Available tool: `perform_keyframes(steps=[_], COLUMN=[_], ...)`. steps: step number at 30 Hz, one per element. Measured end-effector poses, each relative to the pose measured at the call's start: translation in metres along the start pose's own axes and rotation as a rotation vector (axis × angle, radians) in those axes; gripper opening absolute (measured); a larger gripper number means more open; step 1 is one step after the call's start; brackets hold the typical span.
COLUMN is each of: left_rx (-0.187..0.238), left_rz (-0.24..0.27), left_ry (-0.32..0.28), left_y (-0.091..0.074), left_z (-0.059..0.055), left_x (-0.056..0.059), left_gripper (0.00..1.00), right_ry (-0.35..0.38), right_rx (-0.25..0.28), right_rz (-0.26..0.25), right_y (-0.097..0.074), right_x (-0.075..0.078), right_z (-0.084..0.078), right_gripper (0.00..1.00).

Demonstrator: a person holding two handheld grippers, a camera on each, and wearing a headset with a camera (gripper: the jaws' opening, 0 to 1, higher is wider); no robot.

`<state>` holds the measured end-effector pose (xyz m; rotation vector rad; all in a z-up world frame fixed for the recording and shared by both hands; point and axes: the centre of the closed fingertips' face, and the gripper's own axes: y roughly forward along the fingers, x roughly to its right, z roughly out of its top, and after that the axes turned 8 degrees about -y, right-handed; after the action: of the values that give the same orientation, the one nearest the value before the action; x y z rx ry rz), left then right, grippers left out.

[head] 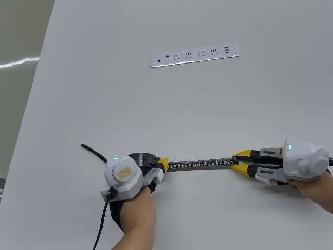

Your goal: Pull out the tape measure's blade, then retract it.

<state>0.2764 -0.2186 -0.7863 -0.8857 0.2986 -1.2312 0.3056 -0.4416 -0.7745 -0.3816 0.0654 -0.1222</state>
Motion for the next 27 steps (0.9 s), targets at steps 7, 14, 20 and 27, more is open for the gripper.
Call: perform_keyframes(steps=[7, 14, 20, 27], left_rx=[0.002, 0.000, -0.002, -0.003], left_rz=[-0.001, -0.001, 0.000, 0.000], left_ry=[0.000, 0.000, 0.000, -0.001], left_y=[0.000, 0.000, 0.001, 0.001], left_z=[0.000, 0.001, 0.001, 0.001], left_x=[0.000, 0.000, 0.000, -0.001], left_gripper=[0.73, 0.73, 0.73, 0.73], right_ry=[-0.003, -0.005, -0.005, -0.007], right_rx=[0.008, 0.012, 0.016, 0.019], right_rz=[0.009, 0.022, 0.027, 0.034], right_y=[0.006, 0.014, 0.020, 0.026], right_x=[-0.002, -0.005, -0.006, -0.004], right_z=[0.005, 0.010, 0.013, 0.012], right_gripper=[0.12, 0.12, 0.12, 0.12])
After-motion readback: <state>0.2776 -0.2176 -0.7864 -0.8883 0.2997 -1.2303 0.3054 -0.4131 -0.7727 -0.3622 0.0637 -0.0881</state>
